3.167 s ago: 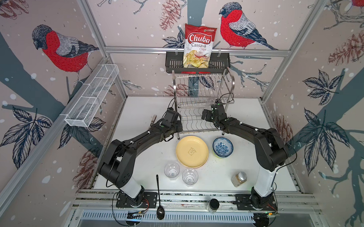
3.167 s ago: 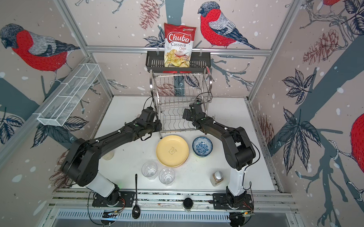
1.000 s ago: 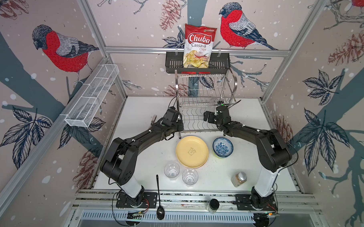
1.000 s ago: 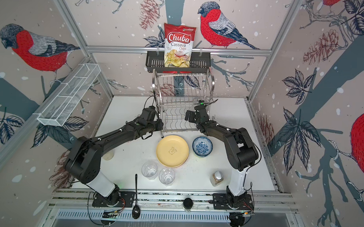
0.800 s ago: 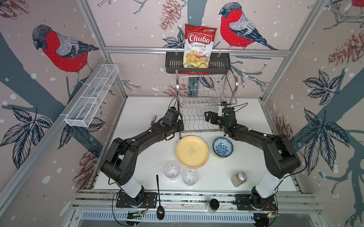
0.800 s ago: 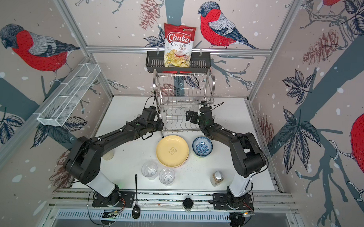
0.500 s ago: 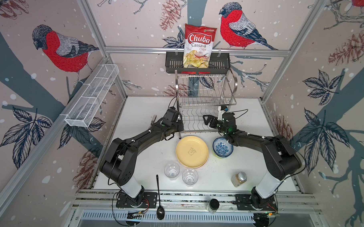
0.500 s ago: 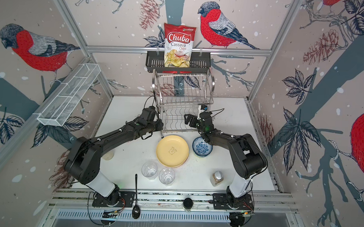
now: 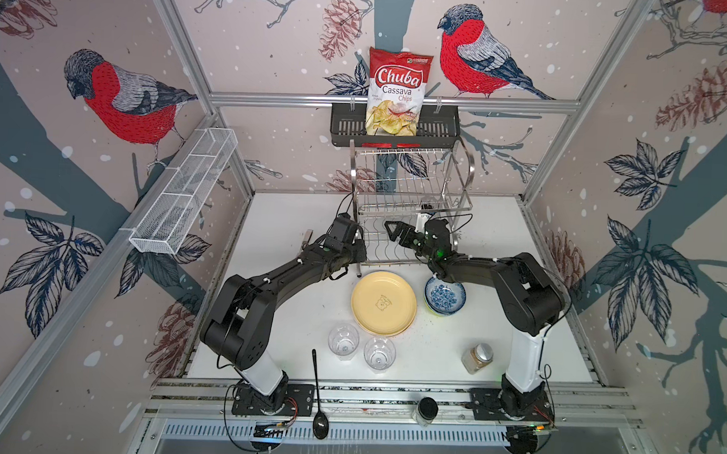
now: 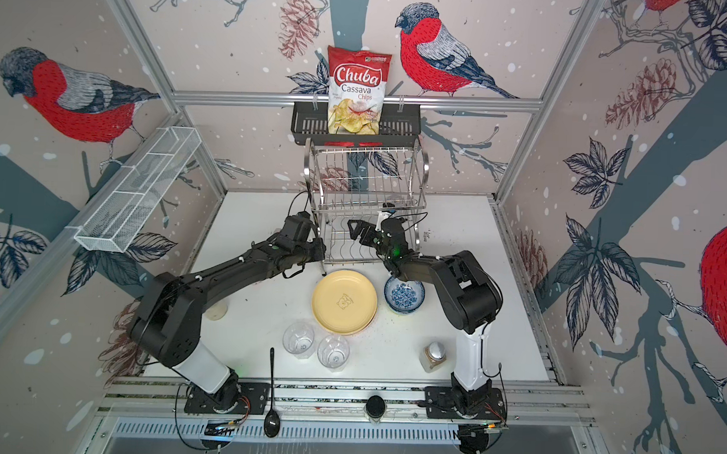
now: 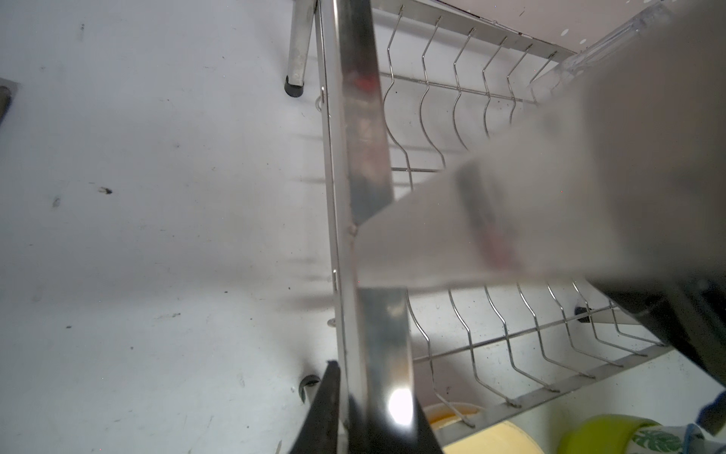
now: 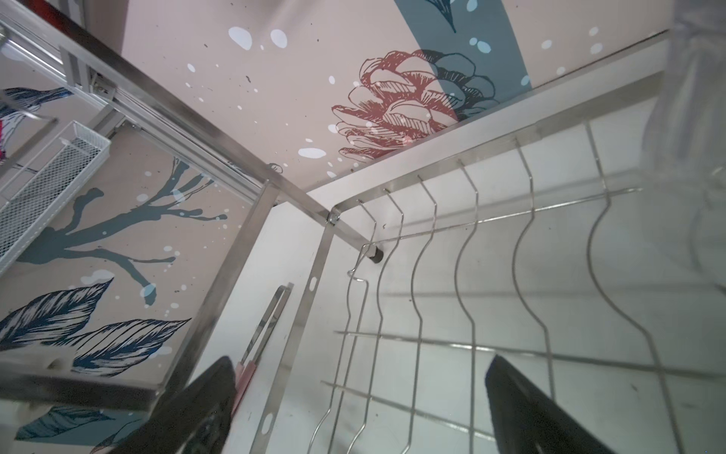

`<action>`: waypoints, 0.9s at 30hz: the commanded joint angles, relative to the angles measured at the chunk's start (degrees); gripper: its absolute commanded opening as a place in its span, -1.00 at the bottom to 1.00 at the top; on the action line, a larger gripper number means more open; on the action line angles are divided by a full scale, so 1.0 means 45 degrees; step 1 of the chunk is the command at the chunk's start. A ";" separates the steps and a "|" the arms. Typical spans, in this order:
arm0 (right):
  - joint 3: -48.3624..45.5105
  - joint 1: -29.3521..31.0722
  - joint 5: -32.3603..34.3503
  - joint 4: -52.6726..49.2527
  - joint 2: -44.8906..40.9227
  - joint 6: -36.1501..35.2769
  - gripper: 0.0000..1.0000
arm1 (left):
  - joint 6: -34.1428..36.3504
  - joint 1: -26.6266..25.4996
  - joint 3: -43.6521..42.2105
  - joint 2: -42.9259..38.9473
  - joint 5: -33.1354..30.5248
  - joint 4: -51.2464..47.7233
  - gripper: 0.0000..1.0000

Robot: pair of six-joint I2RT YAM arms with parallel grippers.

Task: Unload the mixed dishes from the dish rack
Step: 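Lower the right gripper around the clear glass in the rack, then close the right gripper on the clear glass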

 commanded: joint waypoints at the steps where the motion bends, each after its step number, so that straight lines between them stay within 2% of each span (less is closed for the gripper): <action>1: 0.0594 -0.0033 0.0332 0.0273 0.0465 -0.0436 0.99 | -0.0029 0.0014 0.0043 0.0091 0.0697 -0.0894 -0.83; 7: 0.1276 0.0091 0.2290 -0.1004 0.0589 -0.2088 0.99 | -0.0011 0.0053 0.0001 0.0114 0.0699 -0.0884 -0.83; 12: 0.1629 0.0467 0.5777 -0.2349 0.0511 -0.3366 0.99 | -0.0040 0.0092 0.0060 0.0256 0.0851 -0.0812 -0.83; 15: 0.1860 0.0551 0.7301 -0.2730 0.0738 -0.3853 0.99 | -0.0040 0.0102 0.0092 0.0317 0.0912 -0.0813 -0.83; 21: 0.2121 0.0574 0.8848 -0.2347 0.1257 -0.5055 0.99 | -0.0043 0.0111 0.0064 0.0324 0.0901 -0.0842 -0.83; 27: 0.2926 0.0334 0.8775 -0.2223 0.1899 -0.5668 0.98 | -0.0034 0.0121 0.0061 0.0312 0.0957 -0.0838 -0.83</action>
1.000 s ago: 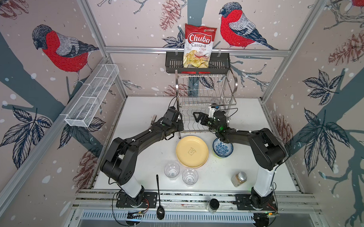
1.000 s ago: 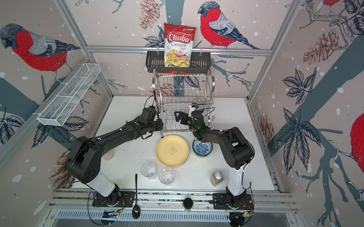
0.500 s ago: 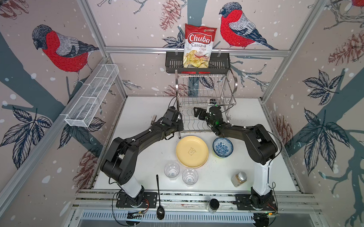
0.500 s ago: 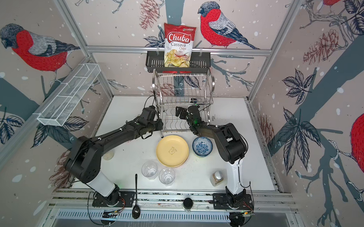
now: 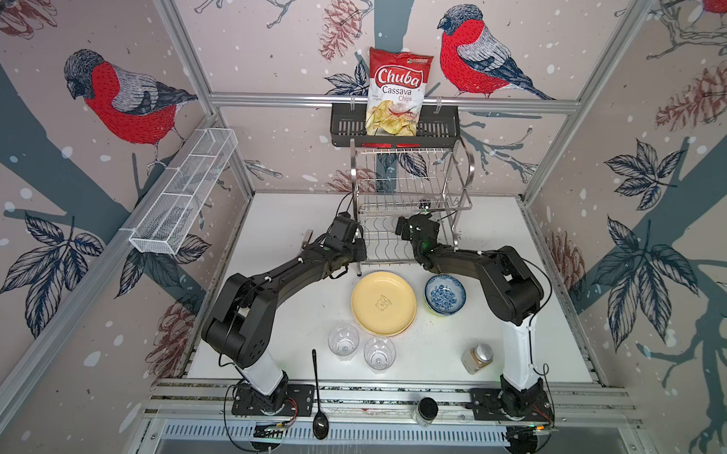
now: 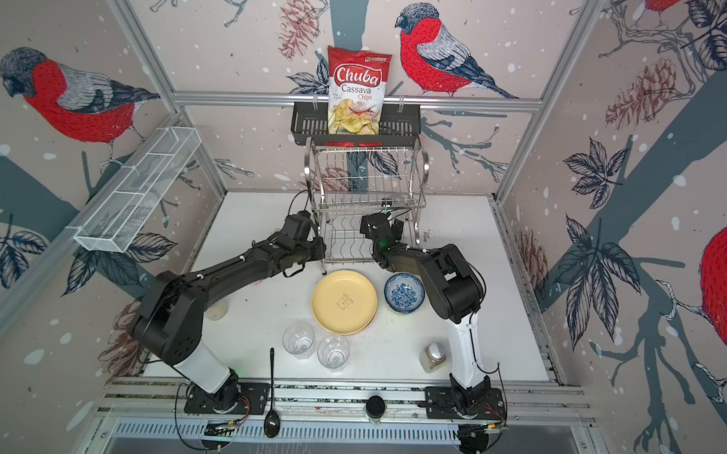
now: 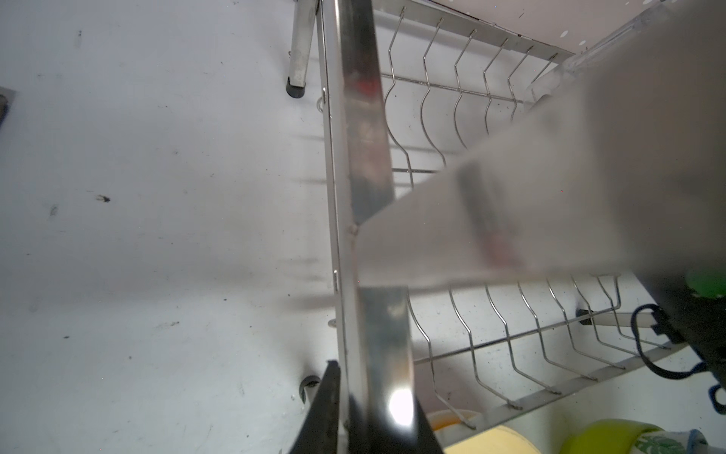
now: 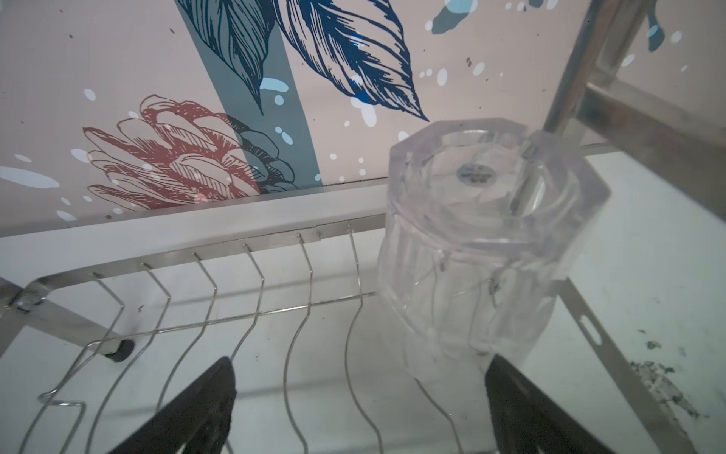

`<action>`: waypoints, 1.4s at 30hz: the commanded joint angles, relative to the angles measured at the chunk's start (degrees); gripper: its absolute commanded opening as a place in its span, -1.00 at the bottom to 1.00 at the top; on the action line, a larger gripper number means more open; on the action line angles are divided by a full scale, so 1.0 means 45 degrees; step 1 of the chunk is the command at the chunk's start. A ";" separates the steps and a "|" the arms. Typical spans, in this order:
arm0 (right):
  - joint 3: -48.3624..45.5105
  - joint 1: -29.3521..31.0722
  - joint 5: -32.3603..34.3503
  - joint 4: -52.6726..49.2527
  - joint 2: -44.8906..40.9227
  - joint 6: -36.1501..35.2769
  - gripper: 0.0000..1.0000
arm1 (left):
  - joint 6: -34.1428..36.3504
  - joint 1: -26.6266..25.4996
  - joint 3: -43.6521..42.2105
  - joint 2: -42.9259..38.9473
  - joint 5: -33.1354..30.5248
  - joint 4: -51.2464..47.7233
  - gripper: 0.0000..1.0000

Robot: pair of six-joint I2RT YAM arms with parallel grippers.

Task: Unload the mixed dishes from the dish rack
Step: 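Close the right gripper on the clear glass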

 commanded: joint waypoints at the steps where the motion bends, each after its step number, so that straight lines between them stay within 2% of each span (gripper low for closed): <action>1: 0.0690 -0.0214 0.0177 0.0108 0.0417 -0.0622 0.98 | -0.0107 0.0044 -0.0067 0.0099 0.0883 -0.0947 -0.83; 18: 0.5083 -0.0929 -0.1024 -0.1773 0.2714 -0.0881 0.98 | -0.0062 0.0043 -0.0203 0.0088 0.0937 -0.0859 -0.83; 32: 0.6580 -0.1032 -0.1438 -0.2682 0.3489 -0.0626 0.99 | -0.0060 0.0063 -0.0213 0.0122 0.0942 -0.0820 -0.83; 38: 0.6174 -0.0969 -0.1780 -0.2903 0.3369 -0.0244 0.75 | -0.0113 0.0103 -0.0194 0.0163 0.1169 -0.0721 -0.83; 42: 0.5674 -0.0910 -0.1872 -0.2922 0.3092 -0.0045 0.67 | -0.0108 0.0102 -0.0203 0.0111 0.1165 -0.0731 -0.83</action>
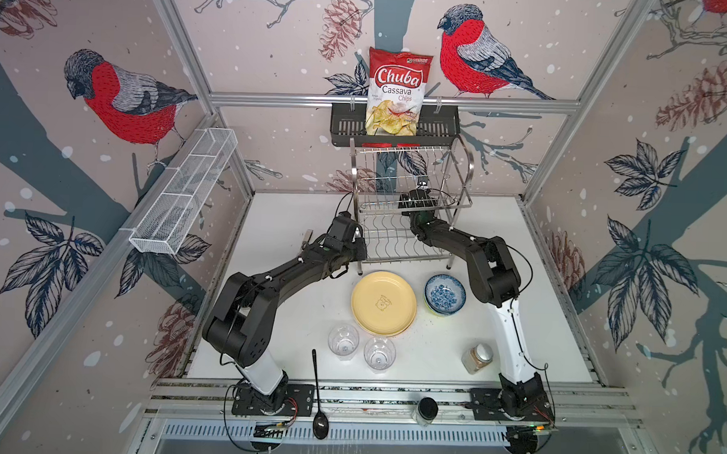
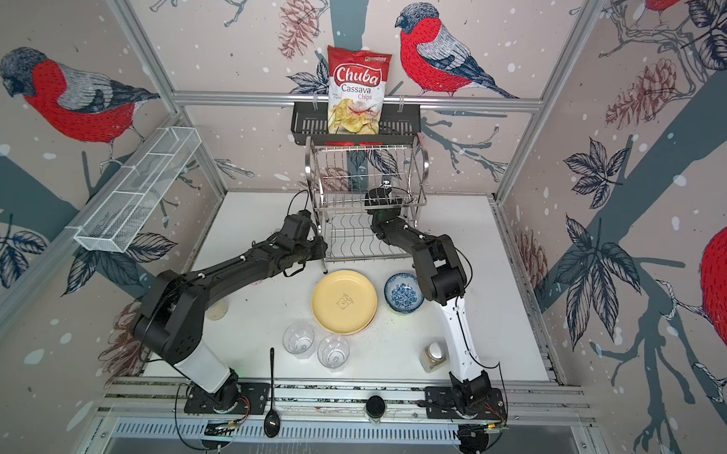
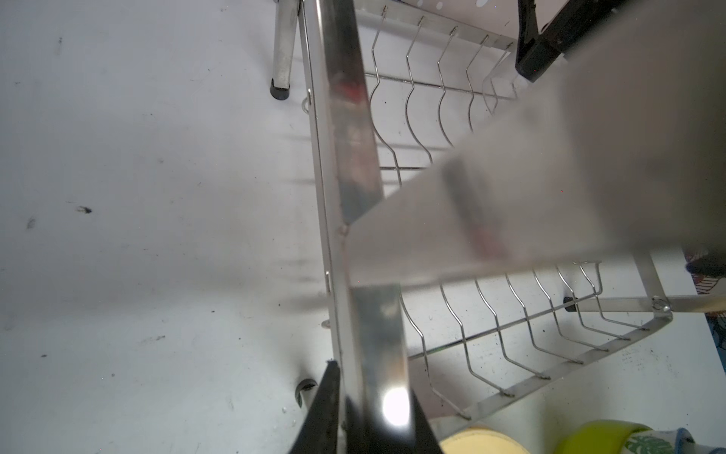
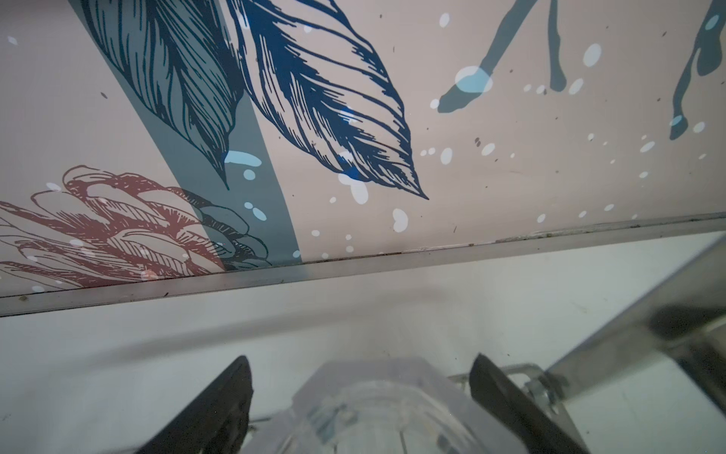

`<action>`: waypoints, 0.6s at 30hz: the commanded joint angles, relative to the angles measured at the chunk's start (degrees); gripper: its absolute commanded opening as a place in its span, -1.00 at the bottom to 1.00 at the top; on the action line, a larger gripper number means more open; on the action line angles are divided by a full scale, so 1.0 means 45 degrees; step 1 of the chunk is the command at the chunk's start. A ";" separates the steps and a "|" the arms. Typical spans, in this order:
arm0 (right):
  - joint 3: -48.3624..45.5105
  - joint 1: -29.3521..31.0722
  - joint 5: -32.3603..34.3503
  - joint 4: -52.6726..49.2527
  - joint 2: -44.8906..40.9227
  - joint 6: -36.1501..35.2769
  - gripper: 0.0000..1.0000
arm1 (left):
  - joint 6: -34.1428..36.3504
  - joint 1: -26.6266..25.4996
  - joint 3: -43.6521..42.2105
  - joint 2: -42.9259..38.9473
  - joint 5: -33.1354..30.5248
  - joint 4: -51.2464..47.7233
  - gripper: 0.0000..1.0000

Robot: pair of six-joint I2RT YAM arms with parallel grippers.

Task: Unload the mixed dishes from the dish rack
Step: 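Close the right gripper on the clear glass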

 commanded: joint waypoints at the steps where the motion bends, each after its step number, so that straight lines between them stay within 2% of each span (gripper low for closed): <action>1: -0.0367 0.0081 -0.1355 -0.0552 -0.0140 0.0813 0.63 | -0.0186 0.0029 -0.0092 0.0018 0.0842 -0.1234 -0.83; 3: -0.0550 0.0120 -0.1375 -0.0672 -0.0314 0.0840 0.54 | -0.0188 0.0031 -0.0128 -0.0036 0.0815 -0.1228 -0.83; 9: -0.1227 0.0213 -0.1550 -0.0933 -0.0900 0.1004 0.02 | -0.0215 0.0033 -0.0189 -0.0090 0.0777 -0.1234 -0.83; 18: -0.2715 0.0508 -0.2067 -0.0649 -0.2095 0.1420 -0.29 | -0.0254 0.0030 -0.0286 -0.0029 0.0738 -0.1139 -0.83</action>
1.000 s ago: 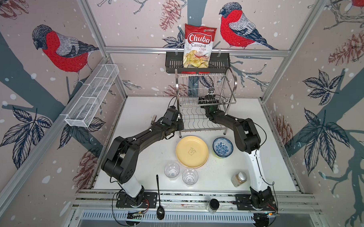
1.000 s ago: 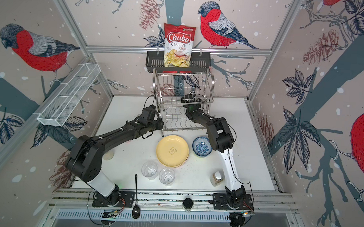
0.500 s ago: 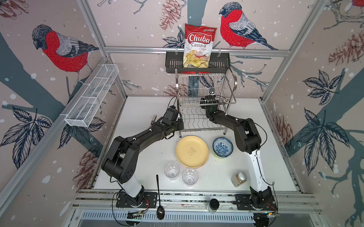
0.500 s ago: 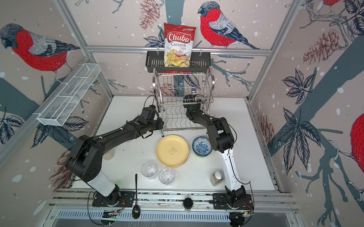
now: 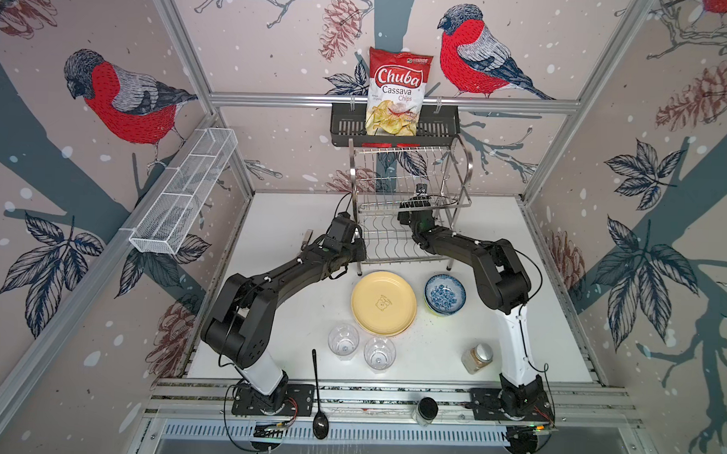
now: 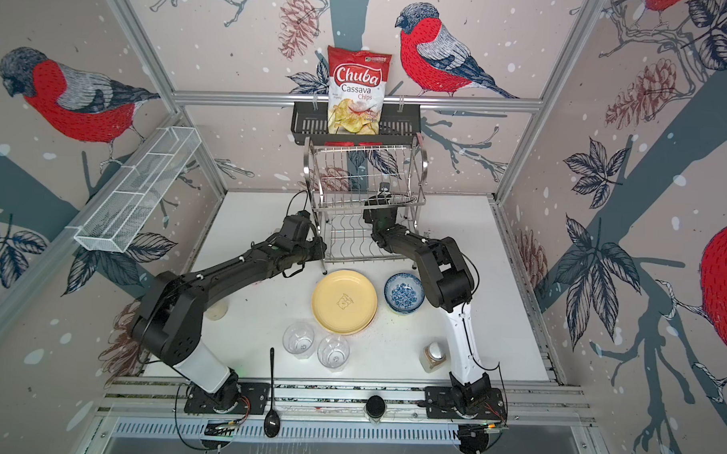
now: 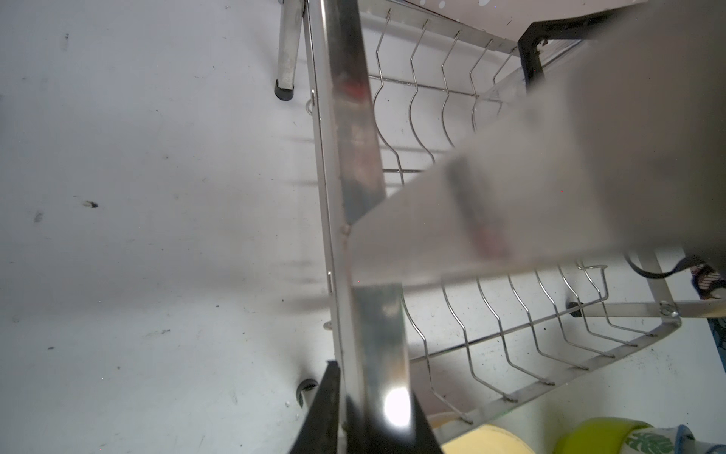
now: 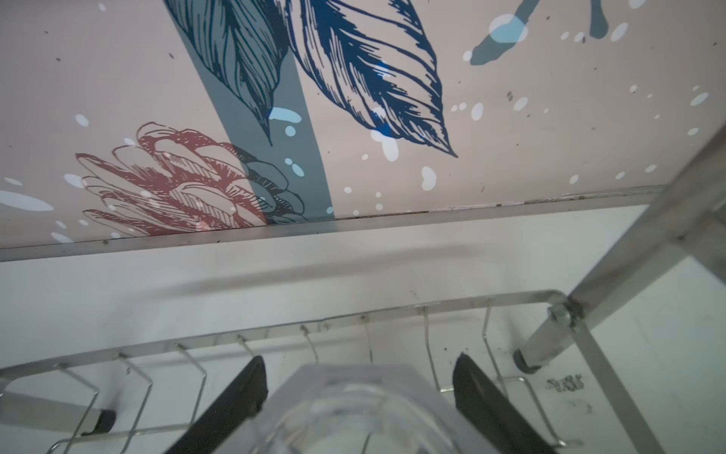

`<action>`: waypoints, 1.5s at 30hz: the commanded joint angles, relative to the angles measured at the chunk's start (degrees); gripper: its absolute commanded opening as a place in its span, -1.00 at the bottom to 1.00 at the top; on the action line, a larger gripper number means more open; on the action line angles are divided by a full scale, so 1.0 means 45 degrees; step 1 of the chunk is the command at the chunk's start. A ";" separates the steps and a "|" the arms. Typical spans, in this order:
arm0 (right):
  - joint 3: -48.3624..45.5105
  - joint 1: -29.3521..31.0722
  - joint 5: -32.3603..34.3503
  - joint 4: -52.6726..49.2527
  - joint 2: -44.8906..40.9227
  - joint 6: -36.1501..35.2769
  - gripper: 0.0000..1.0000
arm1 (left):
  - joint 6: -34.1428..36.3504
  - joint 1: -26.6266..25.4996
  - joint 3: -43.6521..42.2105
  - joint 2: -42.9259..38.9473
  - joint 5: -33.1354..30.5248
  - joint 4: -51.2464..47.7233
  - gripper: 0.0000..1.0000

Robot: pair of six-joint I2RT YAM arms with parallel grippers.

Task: Unload the mixed dishes from the dish rack
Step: 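Close the right gripper on the clear glass, then lift the clear glass up out of the rack with the right gripper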

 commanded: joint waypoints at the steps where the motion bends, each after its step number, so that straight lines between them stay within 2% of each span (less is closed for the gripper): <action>1: -0.0365 0.0156 -0.1058 -0.0822 -0.0506 0.0823 -0.30 | -0.0238 0.0038 -0.0169 0.0116 0.0767 -0.1089 -0.83; 12: -0.2930 0.0167 -0.2948 0.0102 -0.2262 0.2822 -0.39 | -0.0306 0.0036 -0.0312 0.0052 0.0761 -0.1002 -0.83; 23: -0.4638 -0.0622 -0.5991 0.0153 -0.3766 0.4736 -0.45 | -0.0244 0.0026 -0.0332 0.0166 0.0689 -0.0922 -0.83; 35: -0.5868 -0.1146 -0.7816 0.1409 -0.4407 0.6556 -0.47 | -0.0244 0.0024 -0.0300 0.0207 0.0626 -0.0994 -0.83; 45: -0.6924 -0.1418 -0.8535 0.2885 -0.5129 0.7938 -0.47 | -0.0277 0.0038 -0.0264 0.0324 0.0670 -0.0982 -0.83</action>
